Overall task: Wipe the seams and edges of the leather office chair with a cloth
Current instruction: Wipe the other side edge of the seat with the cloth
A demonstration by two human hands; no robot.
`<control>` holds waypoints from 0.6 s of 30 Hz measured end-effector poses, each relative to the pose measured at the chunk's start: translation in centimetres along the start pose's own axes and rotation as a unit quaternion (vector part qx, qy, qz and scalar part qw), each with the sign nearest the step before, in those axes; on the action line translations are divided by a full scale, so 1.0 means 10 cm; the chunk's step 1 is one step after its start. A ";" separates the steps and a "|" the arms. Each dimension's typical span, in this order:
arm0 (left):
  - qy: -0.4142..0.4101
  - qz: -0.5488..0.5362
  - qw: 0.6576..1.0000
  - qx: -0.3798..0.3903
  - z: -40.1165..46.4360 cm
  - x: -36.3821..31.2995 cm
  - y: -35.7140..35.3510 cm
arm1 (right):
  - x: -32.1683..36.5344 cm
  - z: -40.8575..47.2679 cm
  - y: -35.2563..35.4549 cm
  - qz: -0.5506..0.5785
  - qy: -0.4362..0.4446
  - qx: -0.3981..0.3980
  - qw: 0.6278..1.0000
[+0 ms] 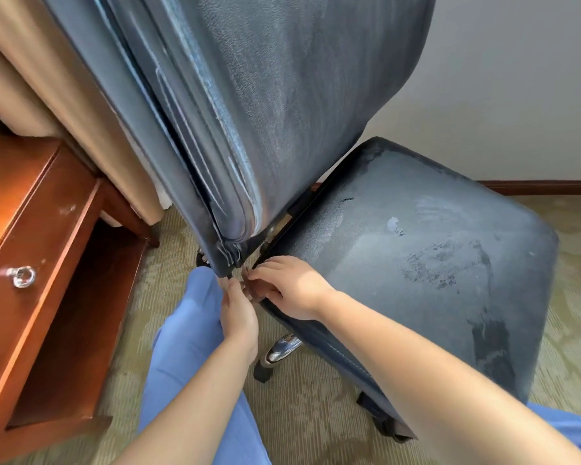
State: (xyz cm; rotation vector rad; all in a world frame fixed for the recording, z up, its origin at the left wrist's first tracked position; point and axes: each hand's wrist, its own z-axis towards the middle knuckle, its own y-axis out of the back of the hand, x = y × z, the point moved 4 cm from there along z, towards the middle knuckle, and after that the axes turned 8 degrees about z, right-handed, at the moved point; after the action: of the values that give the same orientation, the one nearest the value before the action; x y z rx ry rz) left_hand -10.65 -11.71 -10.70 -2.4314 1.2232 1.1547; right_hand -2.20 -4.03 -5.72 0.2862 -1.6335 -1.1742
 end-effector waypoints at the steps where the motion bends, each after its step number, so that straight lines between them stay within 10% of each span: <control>1: 0.001 0.001 1.000 0.002 -0.02 0.02 0.00 | 0.03 -0.05 0.00 -0.003 0.016 -0.009 1.000; 18: 0.005 0.072 0.996 0.060 -0.67 0.41 -0.32 | 0.04 -1.50 0.02 -0.049 -0.048 0.028 0.997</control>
State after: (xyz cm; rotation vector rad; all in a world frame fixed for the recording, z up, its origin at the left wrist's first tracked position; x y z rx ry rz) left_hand -3.12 -15.27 -9.59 -2.2970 1.4469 1.0732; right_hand 10.24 -12.39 -5.88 0.3542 -1.7544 -1.2328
